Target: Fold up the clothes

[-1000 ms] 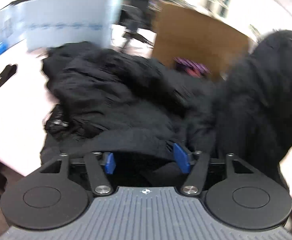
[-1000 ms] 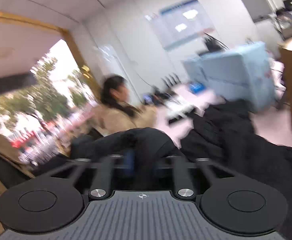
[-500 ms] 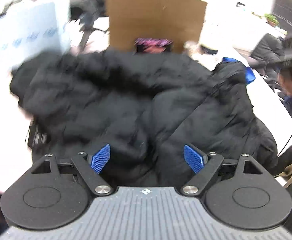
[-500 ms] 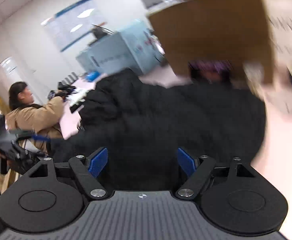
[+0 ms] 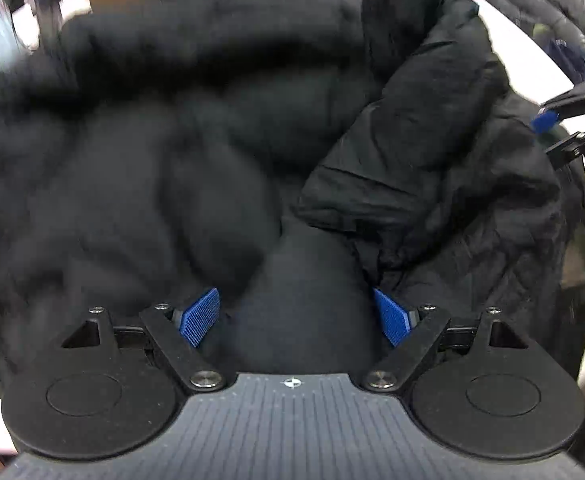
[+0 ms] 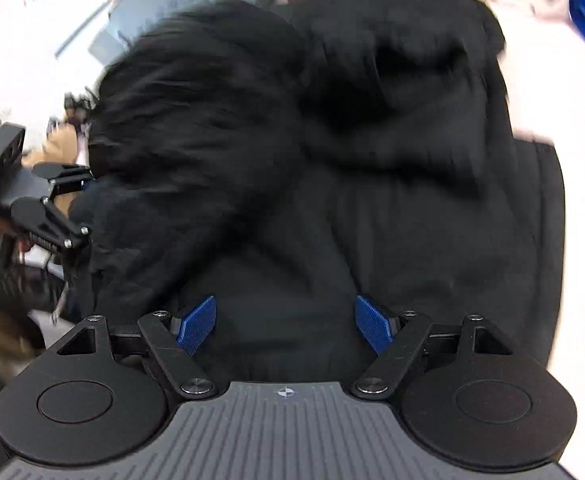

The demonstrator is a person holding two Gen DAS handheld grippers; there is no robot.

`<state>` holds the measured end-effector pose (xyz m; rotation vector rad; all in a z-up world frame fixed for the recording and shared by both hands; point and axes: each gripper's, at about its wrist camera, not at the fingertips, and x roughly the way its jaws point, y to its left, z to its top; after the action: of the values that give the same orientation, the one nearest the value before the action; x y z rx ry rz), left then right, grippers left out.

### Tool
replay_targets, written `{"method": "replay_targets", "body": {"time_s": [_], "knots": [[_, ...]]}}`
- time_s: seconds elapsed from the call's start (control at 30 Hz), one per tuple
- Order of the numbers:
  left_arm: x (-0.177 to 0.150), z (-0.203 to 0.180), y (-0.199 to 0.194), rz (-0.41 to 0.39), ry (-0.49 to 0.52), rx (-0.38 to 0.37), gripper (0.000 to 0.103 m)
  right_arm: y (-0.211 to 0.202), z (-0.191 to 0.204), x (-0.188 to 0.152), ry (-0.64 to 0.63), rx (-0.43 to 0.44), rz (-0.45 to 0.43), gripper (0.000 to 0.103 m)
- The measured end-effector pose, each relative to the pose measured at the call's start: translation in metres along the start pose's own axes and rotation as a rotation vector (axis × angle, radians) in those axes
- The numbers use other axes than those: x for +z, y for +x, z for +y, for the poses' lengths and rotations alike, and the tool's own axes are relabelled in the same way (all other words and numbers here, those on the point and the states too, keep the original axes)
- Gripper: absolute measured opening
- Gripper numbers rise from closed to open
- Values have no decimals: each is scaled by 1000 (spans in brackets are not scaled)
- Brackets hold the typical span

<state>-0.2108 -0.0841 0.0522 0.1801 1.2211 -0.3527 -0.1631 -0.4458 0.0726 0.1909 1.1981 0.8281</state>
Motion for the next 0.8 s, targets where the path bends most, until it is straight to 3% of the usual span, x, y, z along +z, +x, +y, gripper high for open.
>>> {"method": "replay_targets", "body": {"time_s": [0.07, 0.2, 0.37, 0.4, 0.43, 0.5, 0.57, 0.63, 0.73, 0.8], "knots": [[-9, -1, 8, 37, -17, 11, 82, -5, -2, 0, 39, 53, -36, 75], [-12, -8, 14, 41, 15, 55, 82, -1, 3, 24, 93, 247, -183, 76], [-12, -5, 9, 2, -36, 64, 82, 33, 26, 45, 26, 351, -151, 74], [-11, -4, 7, -8, -54, 68, 82, 39, 32, 48, 9, 382, -131, 65], [-11, -4, 6, -17, -67, 71, 82, 45, 36, 51, -1, 409, -116, 41], [-12, -2, 4, -33, -83, 74, 82, 57, 45, 58, -30, 437, -100, 9], [-14, 0, 0, -48, -100, 72, 82, 65, 61, 67, -87, 450, -107, 6], [-26, 10, -14, -71, -180, 59, 82, 64, 90, 85, -166, 573, -145, 5], [-33, 20, -30, -99, -253, 60, 82, 56, 122, 112, -263, 686, -234, 5], [-35, 31, -63, -196, -323, 85, 82, 48, 126, 126, -280, 690, -311, 5]]}}
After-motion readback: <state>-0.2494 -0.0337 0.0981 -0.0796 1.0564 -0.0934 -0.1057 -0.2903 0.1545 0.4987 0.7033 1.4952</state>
